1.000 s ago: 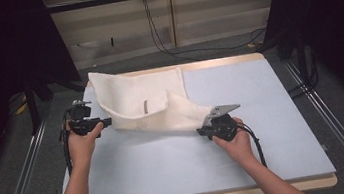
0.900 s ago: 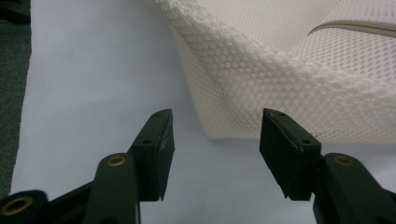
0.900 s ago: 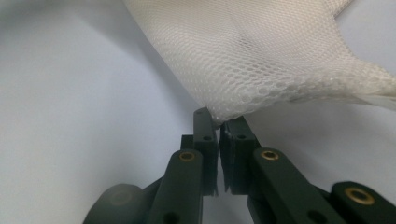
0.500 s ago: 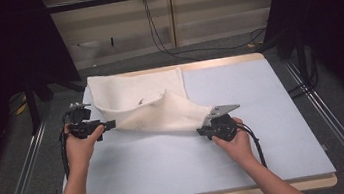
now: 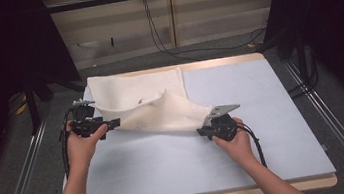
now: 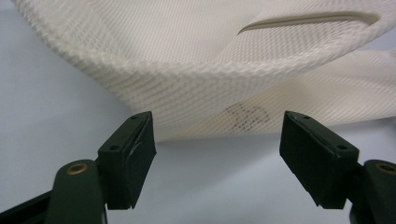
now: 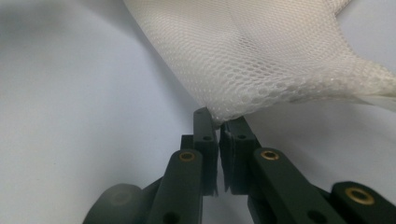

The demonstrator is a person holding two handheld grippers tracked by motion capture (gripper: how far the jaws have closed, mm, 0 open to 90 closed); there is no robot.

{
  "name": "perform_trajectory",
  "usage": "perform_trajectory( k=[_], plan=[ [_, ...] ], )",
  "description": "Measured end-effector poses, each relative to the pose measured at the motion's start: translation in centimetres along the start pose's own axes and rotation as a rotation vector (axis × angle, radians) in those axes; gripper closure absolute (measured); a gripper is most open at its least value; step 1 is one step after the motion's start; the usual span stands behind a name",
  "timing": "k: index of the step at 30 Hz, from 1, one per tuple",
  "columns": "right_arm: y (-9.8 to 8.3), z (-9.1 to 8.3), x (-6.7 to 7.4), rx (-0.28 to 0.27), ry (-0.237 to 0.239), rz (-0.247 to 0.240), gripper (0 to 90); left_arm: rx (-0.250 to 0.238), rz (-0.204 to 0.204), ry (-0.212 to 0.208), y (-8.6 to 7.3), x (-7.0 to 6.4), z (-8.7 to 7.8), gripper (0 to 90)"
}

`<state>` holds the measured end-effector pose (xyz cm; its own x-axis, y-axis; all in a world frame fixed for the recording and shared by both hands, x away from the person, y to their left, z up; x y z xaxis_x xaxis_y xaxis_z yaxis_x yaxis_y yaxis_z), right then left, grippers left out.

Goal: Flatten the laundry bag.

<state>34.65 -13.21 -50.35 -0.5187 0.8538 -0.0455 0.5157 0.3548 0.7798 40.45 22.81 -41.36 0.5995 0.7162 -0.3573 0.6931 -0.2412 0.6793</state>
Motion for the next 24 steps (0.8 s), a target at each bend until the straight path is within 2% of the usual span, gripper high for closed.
perform_trajectory(
  k=[2, 5, 7, 8, 16, 19, 20, 21, 24],
  plan=[
    [0.0, 0.0, 0.0, 0.0, 0.002, 0.001, 85.3, -0.005, 0.003, -0.018, 0.4, -0.4, 0.0, 25.1],
    [0.0, 0.0, 0.0, 0.0, 0.001, 0.002, 85.3, -0.003, 0.017, -0.015, 0.7, -0.8, 0.0, 23.8],
    [0.0, 0.0, 0.0, 0.002, 0.003, 0.004, 85.2, 0.006, 0.035, -0.026, 1.1, -1.3, 0.2, 23.2],
    [0.0, 0.0, 0.0, 0.002, 0.005, 0.005, 85.2, -0.003, 0.03, -0.034, 1.2, -1.6, 0.3, 22.5],
    [0.0, -0.1, 0.0, 0.004, 0.003, 0.003, 85.2, -0.002, 0.065, -0.028, 2.1, -2.5, 0.0, 20.0],
    [0.0, -0.1, 0.0, 0.006, 0.005, 0.005, 85.1, -0.031, 0.06, -0.04, 2.4, -2.9, 0.1, 17.9],
    [0.0, -0.1, 0.0, 0.007, 0.007, 0.005, 85.2, -0.01, 0.087, -0.042, 2.5, -2.9, 0.0, 17.2],
    [0.0, -0.1, 0.0, 0.006, 0.006, 0.006, 85.1, -0.032, 0.076, -0.046, 2.6, -3.2, 0.2, 16.7],
    [0.0, -0.1, 0.0, 0.006, 0.008, 0.009, 85.0, -0.018, 0.092, -0.051, 2.8, -3.4, 0.5, 15.8]
  ],
)
Point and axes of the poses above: each handheld gripper's, and its own axes: z roughly forward along the jaws, y roughly out of its top, x roughly to its left, the point moved 4 cm from there along z, roughly forward along the jaws, and after that the axes turned 15 degrees about -y, right-handed, at the moved point
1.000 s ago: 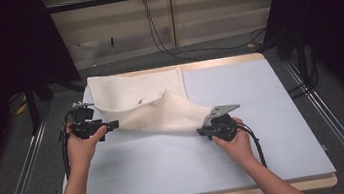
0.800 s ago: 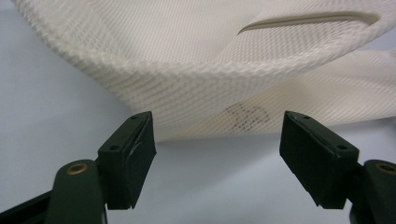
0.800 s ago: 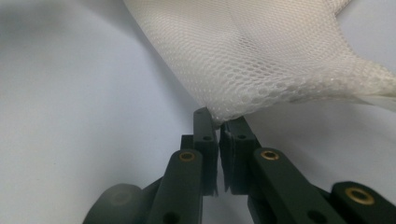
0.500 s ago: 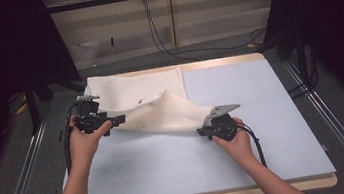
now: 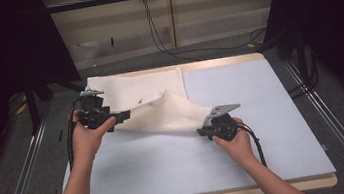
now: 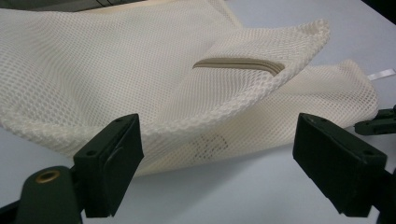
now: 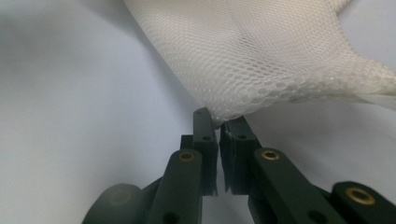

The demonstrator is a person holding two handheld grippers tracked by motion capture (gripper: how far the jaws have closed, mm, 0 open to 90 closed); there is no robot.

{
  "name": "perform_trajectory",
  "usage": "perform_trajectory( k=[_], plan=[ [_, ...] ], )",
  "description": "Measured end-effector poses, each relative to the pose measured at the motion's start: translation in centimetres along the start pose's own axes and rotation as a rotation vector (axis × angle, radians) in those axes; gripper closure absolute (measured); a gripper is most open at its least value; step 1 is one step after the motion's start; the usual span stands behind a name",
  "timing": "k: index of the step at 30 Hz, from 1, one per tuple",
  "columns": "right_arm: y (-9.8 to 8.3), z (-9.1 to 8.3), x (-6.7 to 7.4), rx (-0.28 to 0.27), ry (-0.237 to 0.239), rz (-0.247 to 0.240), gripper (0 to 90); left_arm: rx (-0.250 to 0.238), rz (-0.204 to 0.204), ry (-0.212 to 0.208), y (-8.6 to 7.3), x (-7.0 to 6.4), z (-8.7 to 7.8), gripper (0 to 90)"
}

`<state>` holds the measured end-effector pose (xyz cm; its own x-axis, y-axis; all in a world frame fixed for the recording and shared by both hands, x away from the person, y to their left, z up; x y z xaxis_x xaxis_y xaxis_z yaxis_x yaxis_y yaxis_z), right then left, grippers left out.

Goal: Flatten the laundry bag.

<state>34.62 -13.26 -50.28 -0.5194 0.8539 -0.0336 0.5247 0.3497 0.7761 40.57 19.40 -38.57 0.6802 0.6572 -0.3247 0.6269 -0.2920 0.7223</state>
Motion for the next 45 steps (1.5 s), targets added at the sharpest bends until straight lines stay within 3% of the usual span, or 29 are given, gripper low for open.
perform_trajectory(
  k=[4, 8, 10, 11, 14, 15, 16, 17, 19, 22, 25, 29, 32, 33, 39, 42, 45],
  plan=[
    [0.0, 0.0, 0.0, 0.002, 0.004, 0.001, 84.8, -0.005, -0.007, -0.003, 0.3, -0.2, 0.6, 15.3],
    [0.0, 0.0, 0.0, 0.002, 0.006, 0.002, 84.6, 0.009, 0.015, -0.002, 0.4, -0.3, 0.8, 14.9],
    [0.0, 0.0, 0.0, 0.002, 0.006, 0.002, 84.6, -0.008, 0.008, -0.012, 0.5, -0.5, 1.4, 14.7],
    [0.0, 0.0, 0.0, 0.002, 0.007, 0.002, 84.5, 0.016, 0.025, -0.015, 0.6, -0.4, 1.4, 14.5],
    [0.0, 0.0, 0.0, 0.001, 0.007, 0.001, 84.6, -0.001, 0.012, -0.015, 0.7, -0.6, 1.8, 13.5],
    [0.0, 0.0, 0.0, 0.003, 0.006, 0.0, 84.5, 0.03, 0.031, -0.022, 0.7, -0.5, 2.0, 13.0],
    [0.0, 0.0, 0.0, 0.003, 0.006, 0.001, 84.6, 0.013, 0.018, -0.022, 0.8, -0.6, 2.3, 12.5],
    [0.0, 0.0, 0.0, 0.004, 0.006, 0.003, 84.6, 0.043, 0.046, -0.019, 0.8, -0.5, 2.3, 12.1],
    [0.0, 0.0, -0.1, 0.004, 0.009, 0.005, 84.6, 0.022, 0.033, -0.018, 0.9, -0.7, 2.8, 11.3],
    [0.0, 0.0, -0.1, 0.007, 0.012, 0.005, 84.5, 0.051, 0.073, -0.025, 1.1, -0.6, 3.2, 10.9],
    [0.0, 0.0, -0.1, 0.005, 0.014, 0.005, 84.5, 0.056, 0.078, -0.031, 1.1, -0.6, 3.9, 11.0],
    [0.0, 0.0, -0.1, 0.006, 0.015, 0.004, 84.4, 0.071, 0.089, -0.021, 1.1, -0.3, 4.4, 23.1],
    [0.0, 0.0, -0.1, 0.006, 0.015, 0.005, 84.3, 0.057, 0.082, -0.021, 1.1, -0.3, 4.6, 41.9],
    [0.0, 0.0, -0.1, 0.006, 0.015, 0.005, 84.3, 0.069, 0.097, -0.029, 1.1, -0.3, 4.5, 50.1],
    [-0.1, 0.1, -0.1, 0.007, 0.014, 0.008, 84.3, 0.095, 0.087, -0.027, 0.6, -0.3, 3.8, 74.9],
    [-0.1, 0.1, -0.1, 0.012, 0.012, 0.006, 84.4, 0.091, 0.088, -0.034, 0.1, -0.2, 3.2, 80.2],
    [-0.2, 0.1, -0.1, 0.017, 0.01, 0.011, 84.4, 0.09, 0.061, -0.048, -1.0, 0.3, 2.5, 82.5]
  ],
)
Point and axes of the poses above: each handheld gripper's, and its own axes: z roughly forward along the jaws, y roughly out of its top, x roughly to its left, the point moved 4 cm from there along z, roughly forward along the jaws, and after that the axes turned 15 degrees about -y, right-handed, at the moved point
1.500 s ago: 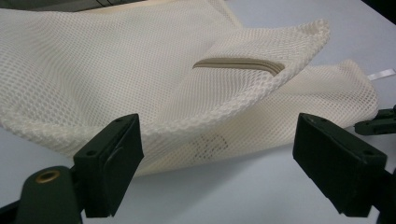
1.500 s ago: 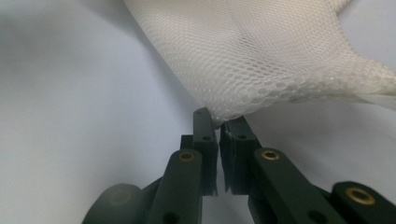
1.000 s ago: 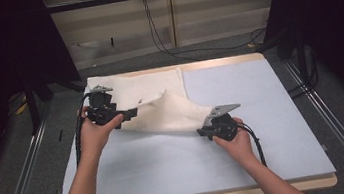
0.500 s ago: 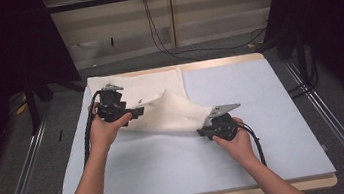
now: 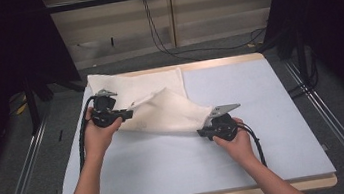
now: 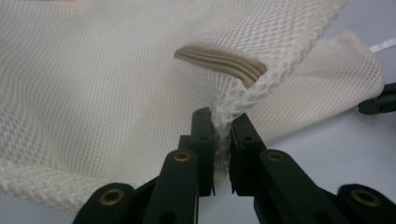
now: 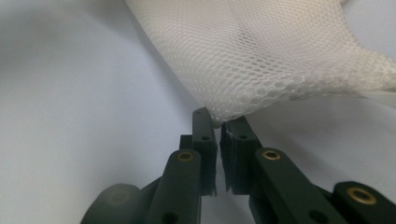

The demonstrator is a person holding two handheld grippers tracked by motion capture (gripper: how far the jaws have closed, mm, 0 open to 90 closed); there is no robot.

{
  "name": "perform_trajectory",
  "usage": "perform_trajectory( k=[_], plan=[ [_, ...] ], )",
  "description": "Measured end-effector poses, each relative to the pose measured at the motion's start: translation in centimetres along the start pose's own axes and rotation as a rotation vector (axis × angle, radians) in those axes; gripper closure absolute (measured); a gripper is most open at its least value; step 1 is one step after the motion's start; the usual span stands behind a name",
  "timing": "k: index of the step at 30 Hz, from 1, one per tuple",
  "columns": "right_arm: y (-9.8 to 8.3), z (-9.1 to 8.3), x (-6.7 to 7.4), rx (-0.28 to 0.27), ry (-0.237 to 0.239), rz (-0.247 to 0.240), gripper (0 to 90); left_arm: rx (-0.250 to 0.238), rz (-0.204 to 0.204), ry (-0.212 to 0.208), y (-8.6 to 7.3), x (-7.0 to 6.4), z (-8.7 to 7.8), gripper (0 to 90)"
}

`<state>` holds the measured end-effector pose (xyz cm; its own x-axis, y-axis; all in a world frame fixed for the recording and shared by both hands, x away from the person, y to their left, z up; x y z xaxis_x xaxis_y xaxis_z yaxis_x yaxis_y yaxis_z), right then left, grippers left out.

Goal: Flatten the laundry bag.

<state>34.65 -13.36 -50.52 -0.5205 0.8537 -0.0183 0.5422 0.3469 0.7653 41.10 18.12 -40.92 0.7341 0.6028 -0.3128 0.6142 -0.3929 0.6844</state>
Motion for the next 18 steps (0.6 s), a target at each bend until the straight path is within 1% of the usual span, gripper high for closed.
perform_trajectory(
  k=[2, 3, 4, 5, 6, 8, 9, 10, 12, 14, 16, 18],
  plan=[
    [-0.1, 0.1, 0.0, 0.004, 0.0, 0.002, 84.5, -0.019, -0.025, -0.011, -1.0, 0.4, -0.3, 82.8],
    [-0.1, 0.1, 0.0, 0.006, 0.002, -0.001, 84.5, -0.018, -0.034, -0.01, -1.5, 0.5, -0.5, 83.0],
    [-0.1, 0.1, -0.1, 0.008, 0.0, -0.001, 84.5, -0.034, -0.05, -0.006, -2.0, 0.7, -0.6, 83.1],
    [-0.1, 0.1, -0.1, 0.008, -0.002, 0.002, 84.5, -0.027, -0.055, -0.004, -2.6, 1.0, -0.8, 83.2],
    [-0.2, 0.1, -0.1, 0.009, -0.006, 0.0, 84.5, -0.045, -0.079, -0.009, -3.1, 1.1, -0.9, 83.3],
    [-0.2, 0.2, -0.1, 0.012, -0.011, 0.003, 84.6, -0.054, -0.091, -0.007, -4.0, 1.5, -1.2, 83.4],
    [-0.2, 0.2, -0.2, 0.013, -0.012, -0.001, 84.6, -0.044, -0.088, -0.004, -4.5, 1.9, -1.5, 83.5],
    [-0.2, 0.2, -0.2, 0.013, -0.014, 0.003, 84.6, -0.056, -0.104, -0.007, -4.9, 2.0, -1.7, 83.7],
    [-0.2, 0.3, -0.2, 0.012, -0.007, 0.002, 84.7, -0.06, -0.118, -0.009, -5.7, 2.4, -2.0, 84.1],
    [-0.3, 0.3, -0.3, 0.011, -0.006, -0.001, 84.9, -0.07, -0.127, -0.004, -6.2, 2.7, -2.4, 84.2],
    [-0.3, 0.3, -0.4, 0.012, -0.011, -0.009, 85.0, -0.078, -0.135, -0.011, -6.7, 2.8, -2.7, 84.3],
    [-0.3, 0.2, -0.6, 0.008, -0.018, -0.019, 85.2, -0.082, -0.133, -0.006, -7.1, 2.9, -3.1, 84.4]
  ],
)
Point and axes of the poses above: each handheld gripper's, and its own axes: z roughly forward along the jaws, y roughly out of its top, x roughly to its left, the point moved 4 cm from there along z, roughly forward along the jaws, and after that the axes turned 15 degrees about -y, right-handed, at the moved point
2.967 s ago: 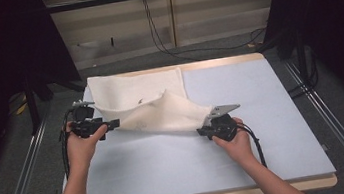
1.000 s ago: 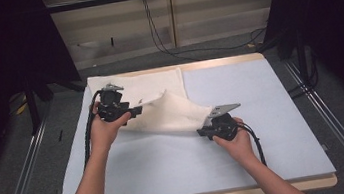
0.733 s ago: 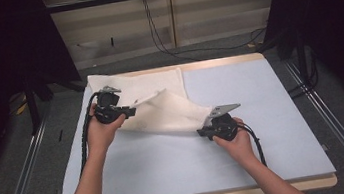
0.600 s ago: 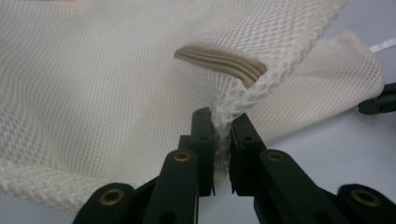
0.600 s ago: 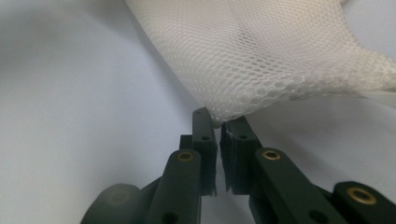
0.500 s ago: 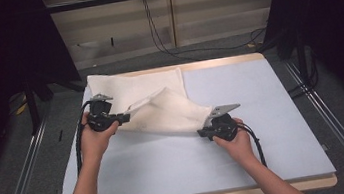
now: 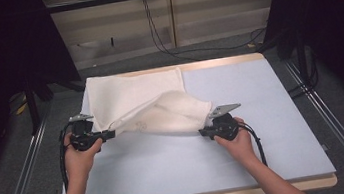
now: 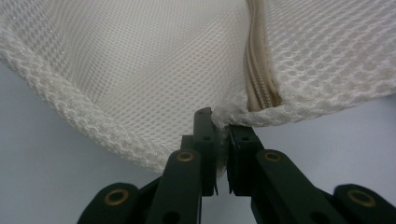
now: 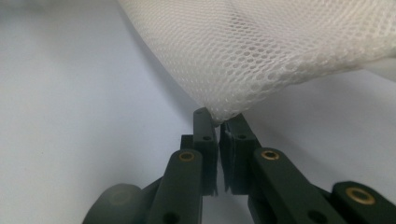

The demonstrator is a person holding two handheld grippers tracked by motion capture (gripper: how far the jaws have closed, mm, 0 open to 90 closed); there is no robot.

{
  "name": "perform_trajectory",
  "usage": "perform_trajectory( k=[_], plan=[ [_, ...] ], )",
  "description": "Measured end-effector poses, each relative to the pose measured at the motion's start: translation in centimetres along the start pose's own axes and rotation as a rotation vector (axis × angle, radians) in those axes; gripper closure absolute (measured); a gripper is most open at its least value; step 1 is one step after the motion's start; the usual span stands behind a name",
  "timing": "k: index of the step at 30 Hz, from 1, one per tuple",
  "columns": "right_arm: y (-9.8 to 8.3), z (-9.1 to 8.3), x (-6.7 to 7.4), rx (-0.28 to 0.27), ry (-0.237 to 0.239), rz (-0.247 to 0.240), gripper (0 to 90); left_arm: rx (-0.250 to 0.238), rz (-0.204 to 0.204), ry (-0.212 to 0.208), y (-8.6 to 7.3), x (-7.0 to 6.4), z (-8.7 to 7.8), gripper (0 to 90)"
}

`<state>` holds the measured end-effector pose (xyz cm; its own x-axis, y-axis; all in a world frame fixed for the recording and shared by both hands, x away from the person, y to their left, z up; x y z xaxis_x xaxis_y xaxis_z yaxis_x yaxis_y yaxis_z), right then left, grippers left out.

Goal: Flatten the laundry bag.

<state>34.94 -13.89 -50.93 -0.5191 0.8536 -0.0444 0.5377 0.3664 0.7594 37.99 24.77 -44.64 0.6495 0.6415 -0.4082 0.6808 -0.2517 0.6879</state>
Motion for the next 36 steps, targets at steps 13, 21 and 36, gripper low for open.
perform_trajectory(
  k=[13, 21, 36],
  plan=[
    [-0.3, -0.6, -2.1, -0.016, -0.071, -0.011, 87.7, -0.041, -0.027, -0.015, -2.1, 0.7, -1.0, 84.5],
    [-0.6, -0.6, -2.8, -0.021, -0.09, -0.02, 87.7, -0.034, -0.048, -0.005, -3.6, 1.2, -1.2, 84.4],
    [-1.2, -0.6, -3.0, -0.024, -0.059, -0.038, 86.0, -0.032, -0.045, 0.009, -4.3, 1.3, -1.8, 83.7]
  ],
)
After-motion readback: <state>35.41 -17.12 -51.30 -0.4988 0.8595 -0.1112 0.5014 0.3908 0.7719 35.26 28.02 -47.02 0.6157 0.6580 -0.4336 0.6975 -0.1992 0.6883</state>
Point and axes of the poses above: each handheld gripper's, and its own axes: z roughly forward along the jaws, y roughly out of its top, x roughly to its left, the point moved 4 cm from there along z, roughly forward along the jaws, and after that the axes turned 15 degrees about -y, right-handed, at the moved point
